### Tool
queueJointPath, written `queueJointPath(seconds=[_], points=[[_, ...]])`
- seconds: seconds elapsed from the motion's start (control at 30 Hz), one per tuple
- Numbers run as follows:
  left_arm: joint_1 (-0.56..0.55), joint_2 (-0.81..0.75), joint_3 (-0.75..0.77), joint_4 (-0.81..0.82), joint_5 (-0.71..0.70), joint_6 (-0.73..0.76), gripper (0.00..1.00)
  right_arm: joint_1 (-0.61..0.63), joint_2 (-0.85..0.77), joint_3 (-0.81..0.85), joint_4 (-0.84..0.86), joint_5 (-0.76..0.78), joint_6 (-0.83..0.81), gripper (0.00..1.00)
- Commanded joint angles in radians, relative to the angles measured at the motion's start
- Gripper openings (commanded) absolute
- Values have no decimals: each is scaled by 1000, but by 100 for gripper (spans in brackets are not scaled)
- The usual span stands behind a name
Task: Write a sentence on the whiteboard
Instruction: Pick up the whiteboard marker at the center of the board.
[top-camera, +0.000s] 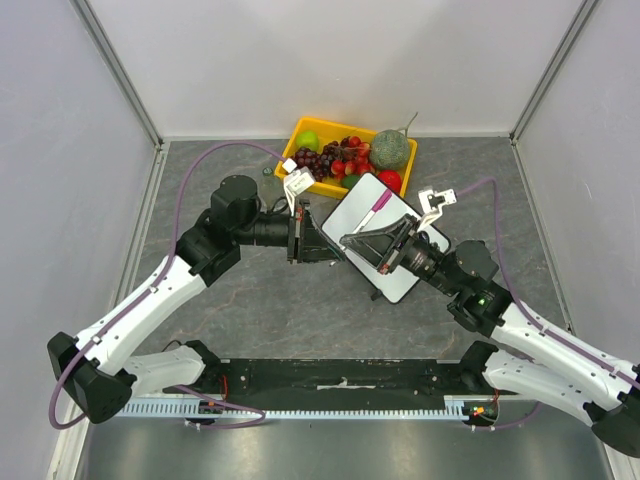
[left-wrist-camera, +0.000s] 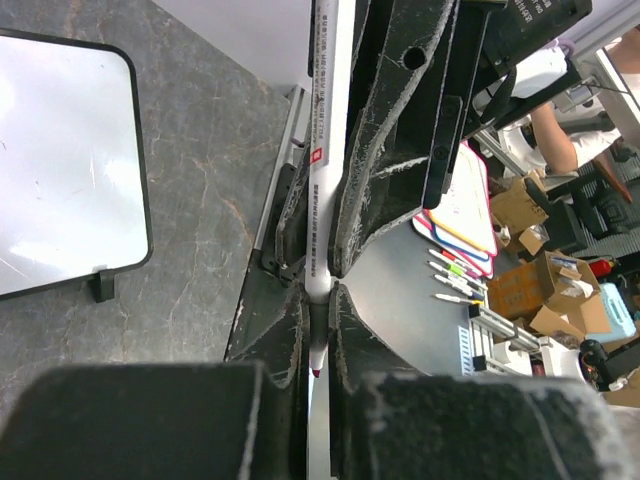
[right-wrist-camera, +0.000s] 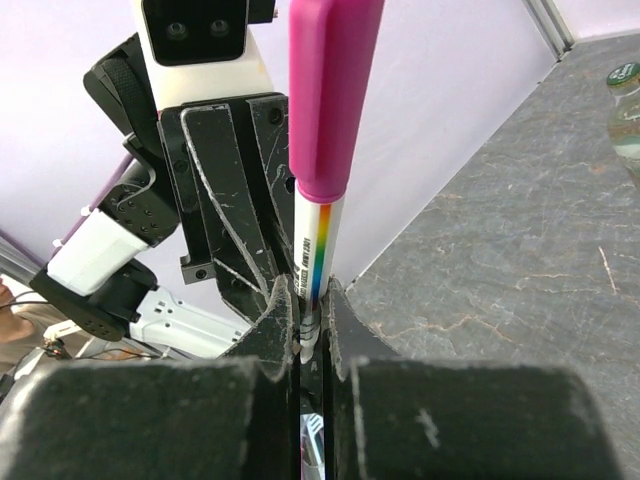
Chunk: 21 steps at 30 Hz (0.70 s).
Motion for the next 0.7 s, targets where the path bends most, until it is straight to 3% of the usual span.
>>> queueJointPath(seconds=[0.0,0.07,0.13,0.23,0.3,0.4,0.53,0.67], points=[[-5,-1,1,52,45,-17,2,3,5,18,36,22,4,0],[-5,-13,1,51,32,-16,2,1,9,36,1,15,-25,4],[-3,-26,7,31,19,-2,2,1,5,62,-60,9,-71,29],[-3,-33,30,-35,12,22,2,-5,-8,119,-186,19,-163,76],[-5,-36,47,-87,15,53,2,-23,-12,154,-254,-21,-217,90],[-3,-41,65,-153,29,101,2,-72,6,203,-275,-187,-263,98],[-5,-44,89,-214,80,142,2,-120,76,254,-292,-392,-271,98],[-5,-47,95,-239,141,168,2,-126,129,273,-254,-558,-258,86]])
